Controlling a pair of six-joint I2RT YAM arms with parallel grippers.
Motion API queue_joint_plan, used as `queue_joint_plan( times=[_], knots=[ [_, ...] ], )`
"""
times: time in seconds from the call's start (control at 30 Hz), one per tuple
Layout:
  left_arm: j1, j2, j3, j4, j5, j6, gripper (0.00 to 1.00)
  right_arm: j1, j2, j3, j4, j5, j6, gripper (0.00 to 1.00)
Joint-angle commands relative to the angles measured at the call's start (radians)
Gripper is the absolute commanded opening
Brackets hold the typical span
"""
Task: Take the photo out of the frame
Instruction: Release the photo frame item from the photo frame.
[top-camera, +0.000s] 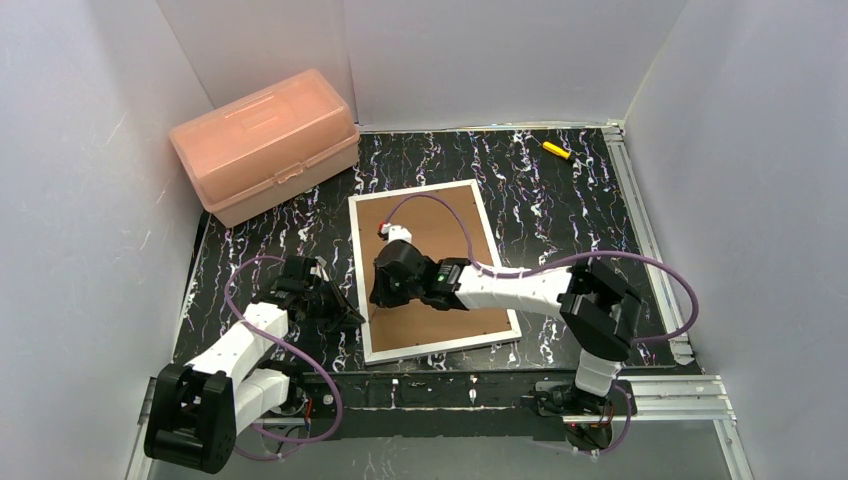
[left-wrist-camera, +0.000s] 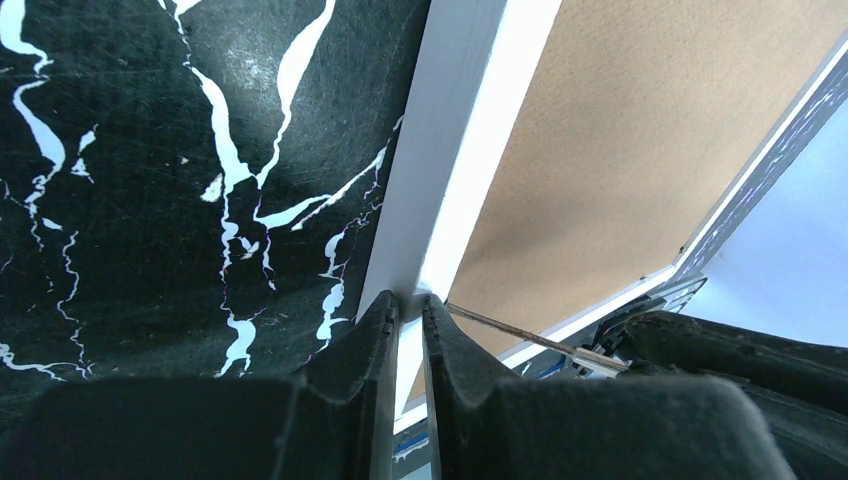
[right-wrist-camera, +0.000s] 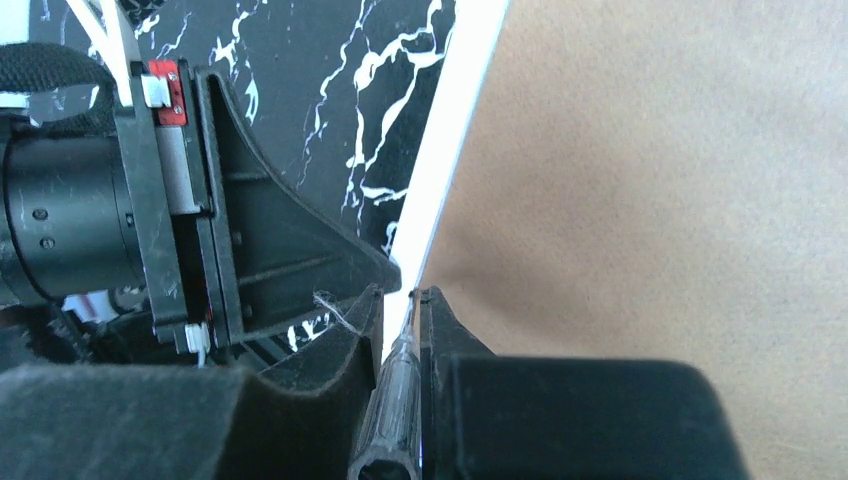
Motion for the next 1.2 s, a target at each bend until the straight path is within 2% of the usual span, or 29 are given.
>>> queue_joint_plan(
  times=[0.0,0.23,0.57,0.83,1.17],
  knots=[
    [-0.023,0.021,-0.050,0.034,0.034,-0.019,0.06,0.106,0.093,0.133,0.104,-0.062,0.037,0.01],
    [-0.023,0.018,-0.046,0.028,0.033,-0.018,0.05,0.153,0.170,0.270,0.047,-0.046,0.009,0.01],
    [-0.023,0.009,-0.026,0.000,0.013,-0.012,0.05,0.154,0.132,0.261,-0.005,0.040,-0.016,0.01],
    [-0.023,-0.053,0.006,-0.068,-0.039,-0.004,0.09,0.066,-0.008,0.097,-0.041,0.092,-0.036,0.01],
    [-0.023,-0.099,0.051,-0.095,-0.024,0.013,0.15,-0.088,-0.215,-0.132,0.093,-0.017,-0.047,0.01]
  ],
)
